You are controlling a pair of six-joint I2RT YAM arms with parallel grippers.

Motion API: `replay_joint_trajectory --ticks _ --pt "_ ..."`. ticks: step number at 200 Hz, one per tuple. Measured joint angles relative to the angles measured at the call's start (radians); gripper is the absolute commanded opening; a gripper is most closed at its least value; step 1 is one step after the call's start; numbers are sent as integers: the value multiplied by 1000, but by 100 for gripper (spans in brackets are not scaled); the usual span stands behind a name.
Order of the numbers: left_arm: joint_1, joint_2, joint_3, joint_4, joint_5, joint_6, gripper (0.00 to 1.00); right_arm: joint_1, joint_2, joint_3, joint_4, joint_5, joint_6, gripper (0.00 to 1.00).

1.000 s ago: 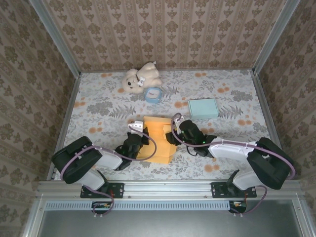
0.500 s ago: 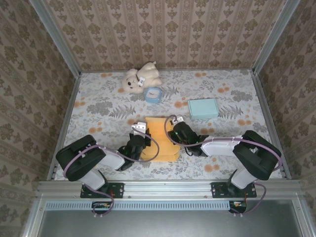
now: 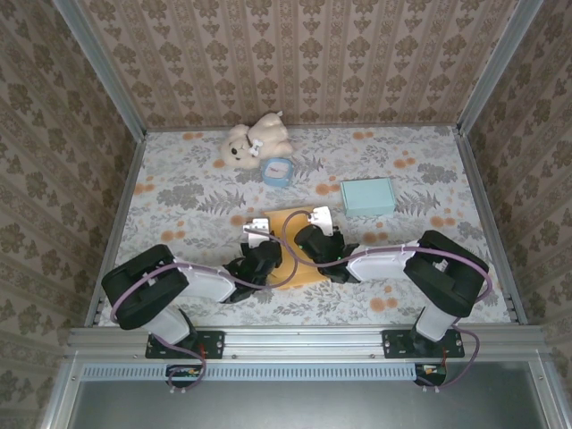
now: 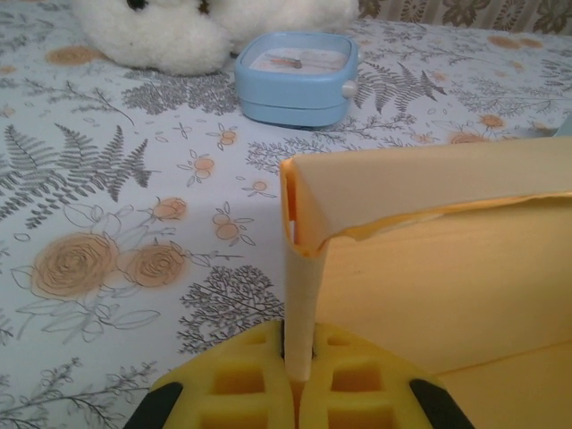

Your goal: Fold the paper box

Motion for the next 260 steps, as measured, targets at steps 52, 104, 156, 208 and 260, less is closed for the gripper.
replay_joint_trajectory --ticks 52,104,156,208,260 --pt "-31 -15 53 -134 -37 -104 0 -17 12 37 -46 47 37 19" --pt "-38 -24 84 -174 -34 -138 0 -67 -37 23 -39 -19 32 19" --pt "-38 -24 84 -219 -60 -141 0 -90 -66 -17 4 -183 10 30" --pt "-35 -24 84 -271 -130 -141 0 -89 -70 -31 23 -294 10 44" --pt "-30 -24 84 -271 -148 -141 0 -87 -202 -71 5 -384 11 52"
